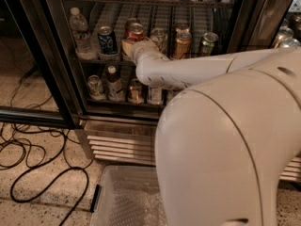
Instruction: Pick coke can from middle shelf of fridge
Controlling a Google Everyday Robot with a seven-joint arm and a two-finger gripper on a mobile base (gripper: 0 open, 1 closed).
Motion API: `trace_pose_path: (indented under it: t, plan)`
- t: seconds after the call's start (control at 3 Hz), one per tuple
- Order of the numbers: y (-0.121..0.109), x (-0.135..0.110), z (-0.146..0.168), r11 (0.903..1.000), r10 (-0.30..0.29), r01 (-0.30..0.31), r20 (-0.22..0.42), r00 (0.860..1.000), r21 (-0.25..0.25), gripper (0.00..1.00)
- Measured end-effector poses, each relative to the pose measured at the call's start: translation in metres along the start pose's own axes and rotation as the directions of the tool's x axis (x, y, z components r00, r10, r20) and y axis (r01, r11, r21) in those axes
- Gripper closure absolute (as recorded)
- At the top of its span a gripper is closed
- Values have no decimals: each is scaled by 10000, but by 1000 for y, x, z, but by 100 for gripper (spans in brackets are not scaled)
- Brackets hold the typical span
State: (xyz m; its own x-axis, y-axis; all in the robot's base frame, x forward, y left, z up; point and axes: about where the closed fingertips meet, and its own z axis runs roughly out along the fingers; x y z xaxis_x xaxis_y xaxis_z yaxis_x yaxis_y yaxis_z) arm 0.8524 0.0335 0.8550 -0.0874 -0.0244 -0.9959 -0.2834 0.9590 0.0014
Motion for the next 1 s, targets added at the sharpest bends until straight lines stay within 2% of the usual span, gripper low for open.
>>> trace_pose_path:
  t: [0.67, 1.0]
  plan:
    - [3, -3, -5, 9997, 240, -242, -174, 9996, -78, 100]
    - [-1, -31, -8, 9995, 227, -241, -606, 9979, -225, 100]
